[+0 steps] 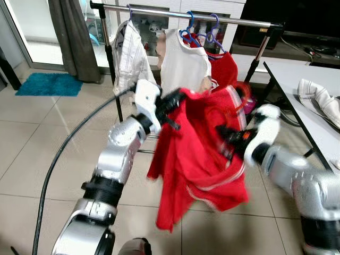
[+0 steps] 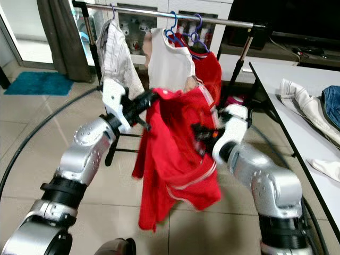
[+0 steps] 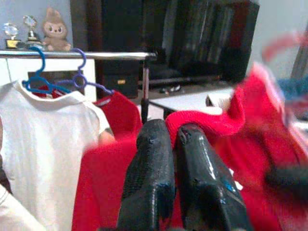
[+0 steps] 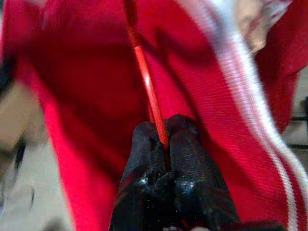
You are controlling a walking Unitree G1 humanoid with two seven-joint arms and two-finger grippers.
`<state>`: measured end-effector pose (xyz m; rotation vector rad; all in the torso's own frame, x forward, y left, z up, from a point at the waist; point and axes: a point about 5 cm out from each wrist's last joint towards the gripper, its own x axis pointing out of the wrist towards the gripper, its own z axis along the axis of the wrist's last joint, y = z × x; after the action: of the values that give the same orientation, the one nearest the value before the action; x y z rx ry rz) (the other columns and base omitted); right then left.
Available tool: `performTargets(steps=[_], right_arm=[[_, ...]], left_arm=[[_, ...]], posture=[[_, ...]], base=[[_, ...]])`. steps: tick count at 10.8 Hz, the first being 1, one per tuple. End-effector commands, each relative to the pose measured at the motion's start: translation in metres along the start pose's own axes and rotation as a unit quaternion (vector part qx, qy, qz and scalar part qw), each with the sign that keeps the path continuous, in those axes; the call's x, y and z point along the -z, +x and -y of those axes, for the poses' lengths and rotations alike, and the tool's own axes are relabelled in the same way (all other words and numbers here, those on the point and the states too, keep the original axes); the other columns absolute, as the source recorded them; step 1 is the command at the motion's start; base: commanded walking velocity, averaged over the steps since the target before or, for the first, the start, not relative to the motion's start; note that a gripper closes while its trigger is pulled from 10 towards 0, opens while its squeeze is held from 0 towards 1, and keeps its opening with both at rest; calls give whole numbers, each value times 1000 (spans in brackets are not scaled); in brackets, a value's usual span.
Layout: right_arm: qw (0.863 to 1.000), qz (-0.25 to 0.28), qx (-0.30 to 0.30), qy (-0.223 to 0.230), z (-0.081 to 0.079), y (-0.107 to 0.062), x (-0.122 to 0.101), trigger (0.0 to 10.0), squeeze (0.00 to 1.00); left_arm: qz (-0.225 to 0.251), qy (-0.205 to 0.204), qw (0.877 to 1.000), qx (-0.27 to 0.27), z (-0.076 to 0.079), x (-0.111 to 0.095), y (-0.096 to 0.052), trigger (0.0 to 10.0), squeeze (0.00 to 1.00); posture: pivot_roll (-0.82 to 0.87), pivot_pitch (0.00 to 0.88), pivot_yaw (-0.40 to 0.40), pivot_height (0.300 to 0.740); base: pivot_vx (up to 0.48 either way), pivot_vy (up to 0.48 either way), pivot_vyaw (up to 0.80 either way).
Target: Hang hanger
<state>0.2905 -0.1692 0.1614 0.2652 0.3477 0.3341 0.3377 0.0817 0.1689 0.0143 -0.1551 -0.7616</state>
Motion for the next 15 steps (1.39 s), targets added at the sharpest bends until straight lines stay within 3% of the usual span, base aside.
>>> performTargets(steps=[1,2,4,5,7,8,9,11,13,15], right_arm=[[997,39,62,18,18,-5,-14,10000,0],[994,90,65,24,13,-4,-30,10000,0],[992,120,29,23,-3,0,-43,10000,0],[997,69,13,-38,-11,4,-30,10000,0],[995,40,94,16,11,9,-10,10000,0],[988,20,149,33,28,6,5,10000,0],[985,-1,168,38,34,2,16,10000,0],[983,-43,177,25,35,0,32,10000,0],[982,-36,182,23,34,1,31,10000,0],[985,29,166,25,26,3,12,10000,0]], left_arm=[[-4,29,1000,5,4,-2,-1,0,0],[-66,45,997,18,14,22,-5,0,0],[-103,49,993,24,24,37,-7,0,0],[-101,48,993,24,25,36,-6,0,0],[-87,51,995,3,19,30,-6,0,0],[-62,53,994,-66,0,18,-8,0,0],[-34,45,989,-139,-21,6,-12,0,0],[-6,30,968,-249,-58,-11,-20,0,0],[-7,38,960,-276,-65,-13,-23,0,0],[-28,37,964,-261,-58,-3,-22,0,0]], posture=[[-10,0,-35,740],[-10,0,-33,740],[-13,0,-33,740],[-13,0,-35,740],[-13,0,-42,740],[-16,0,-46,740],[-15,0,-49,740],[-17,0,-49,740],[-20,0,-45,740],[-24,0,-42,740]], base=[[0,0,0],[0,0,0],[0,0,0],[0,0,0],[0,0,0],[0,0,0],[0,0,0],[0,0,0],[0,0,0],[0,0,0]])
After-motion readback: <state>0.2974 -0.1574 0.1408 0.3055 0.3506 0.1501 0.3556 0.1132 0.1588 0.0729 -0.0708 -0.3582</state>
